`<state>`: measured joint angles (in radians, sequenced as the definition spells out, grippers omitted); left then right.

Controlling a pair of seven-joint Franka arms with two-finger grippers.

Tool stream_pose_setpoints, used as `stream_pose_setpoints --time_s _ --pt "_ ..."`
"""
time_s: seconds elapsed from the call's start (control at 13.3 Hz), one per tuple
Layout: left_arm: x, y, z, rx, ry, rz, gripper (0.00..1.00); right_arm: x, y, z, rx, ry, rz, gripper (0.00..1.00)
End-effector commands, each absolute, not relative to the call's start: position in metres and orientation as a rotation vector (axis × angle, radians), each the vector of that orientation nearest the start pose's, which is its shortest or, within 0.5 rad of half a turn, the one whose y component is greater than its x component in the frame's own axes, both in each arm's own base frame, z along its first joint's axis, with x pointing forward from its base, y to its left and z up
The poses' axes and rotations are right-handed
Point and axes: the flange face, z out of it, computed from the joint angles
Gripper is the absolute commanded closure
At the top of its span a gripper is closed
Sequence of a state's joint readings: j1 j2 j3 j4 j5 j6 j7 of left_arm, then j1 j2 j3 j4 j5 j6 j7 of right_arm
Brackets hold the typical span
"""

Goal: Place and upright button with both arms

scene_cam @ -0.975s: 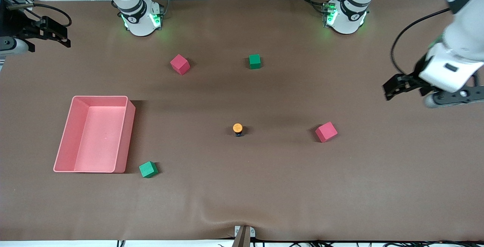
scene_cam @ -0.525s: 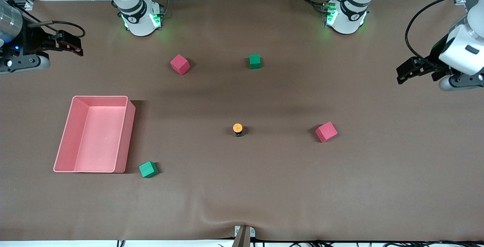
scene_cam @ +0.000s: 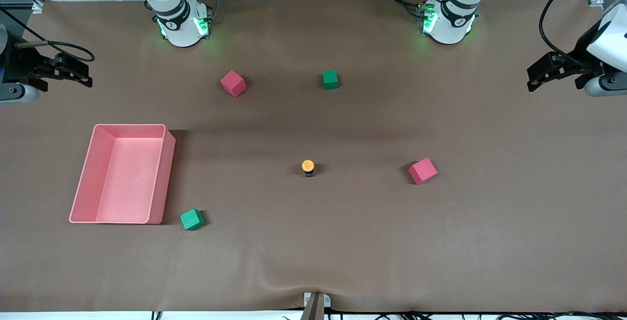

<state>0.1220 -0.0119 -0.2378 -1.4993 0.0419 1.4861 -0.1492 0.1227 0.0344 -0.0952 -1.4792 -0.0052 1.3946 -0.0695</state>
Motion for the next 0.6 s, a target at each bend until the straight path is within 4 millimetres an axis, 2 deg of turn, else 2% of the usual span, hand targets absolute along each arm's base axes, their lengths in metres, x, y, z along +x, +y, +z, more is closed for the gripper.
stream_pose_setpoints --time_s 0.0,0.07,0.22,0.53 --pt "0.523 -0.059 0.667 -3.113 -0.027 0.011 0.00 0.549 -0.015 0.626 -3.140 -0.077 0.159 0.00" --pt "0.517 -0.053 0.666 -3.114 -0.032 0.051 0.00 0.551 -0.024 0.619 -3.137 -0.053 0.150 0.00" --pt "0.515 -0.040 0.665 -3.115 -0.064 0.087 0.00 0.554 -0.025 0.621 -3.150 -0.052 0.108 0.00" --pt "0.514 -0.045 0.666 -3.111 -0.060 0.113 0.00 0.552 -0.017 0.625 -3.148 -0.074 0.093 0.00"
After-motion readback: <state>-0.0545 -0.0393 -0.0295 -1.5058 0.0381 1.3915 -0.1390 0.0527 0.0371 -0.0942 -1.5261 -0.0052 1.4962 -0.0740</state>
